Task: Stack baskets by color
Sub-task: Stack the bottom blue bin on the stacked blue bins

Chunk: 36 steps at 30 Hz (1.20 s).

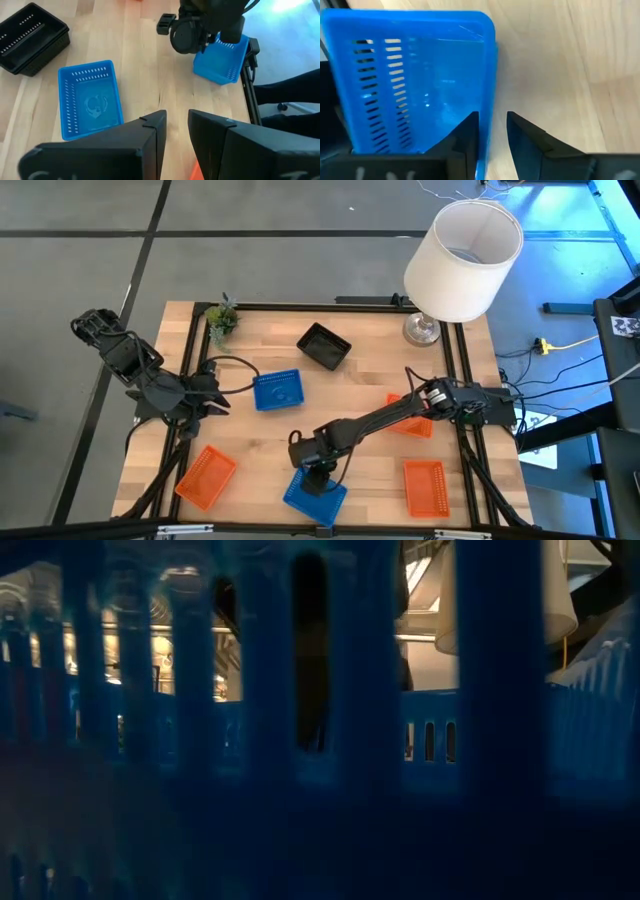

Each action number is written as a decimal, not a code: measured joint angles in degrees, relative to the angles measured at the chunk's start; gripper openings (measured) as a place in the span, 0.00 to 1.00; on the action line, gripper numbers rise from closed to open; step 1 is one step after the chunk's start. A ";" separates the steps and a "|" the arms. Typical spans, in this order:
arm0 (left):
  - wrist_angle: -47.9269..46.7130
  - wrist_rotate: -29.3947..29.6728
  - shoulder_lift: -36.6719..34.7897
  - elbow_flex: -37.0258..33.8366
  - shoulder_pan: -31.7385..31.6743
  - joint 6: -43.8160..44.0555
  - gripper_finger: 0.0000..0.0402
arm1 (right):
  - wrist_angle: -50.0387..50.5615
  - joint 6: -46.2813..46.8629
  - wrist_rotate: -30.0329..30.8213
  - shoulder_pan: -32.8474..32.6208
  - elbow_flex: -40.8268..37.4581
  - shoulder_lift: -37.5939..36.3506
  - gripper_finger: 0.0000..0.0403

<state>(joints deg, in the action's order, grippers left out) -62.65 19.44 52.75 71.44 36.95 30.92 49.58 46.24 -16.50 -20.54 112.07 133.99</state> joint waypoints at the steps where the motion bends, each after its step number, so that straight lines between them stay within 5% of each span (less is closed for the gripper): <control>1: -0.02 0.00 -0.02 0.00 0.00 0.00 0.18 | -0.07 -0.01 0.20 0.08 0.00 0.23 0.24; 8: -1.24 0.02 0.00 0.00 -0.02 0.04 0.18 | -0.66 -0.15 0.42 1.17 0.04 0.40 0.03; 16: -1.44 0.05 0.00 0.00 -0.02 0.07 0.18 | 11.21 -8.89 0.32 5.11 10.04 0.51 0.01; 22: -3.14 1.95 0.00 0.00 -0.02 1.56 0.18 | 21.92 -21.11 7.03 10.11 22.95 0.48 0.01; 36: -4.94 12.42 -0.77 0.00 -0.04 9.32 0.18 | 7.89 -43.97 11.61 26.11 22.47 -1.66 0.00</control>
<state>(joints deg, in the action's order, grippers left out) -67.60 31.86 51.99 71.44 36.91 40.24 57.48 2.27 -4.89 5.57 134.54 132.33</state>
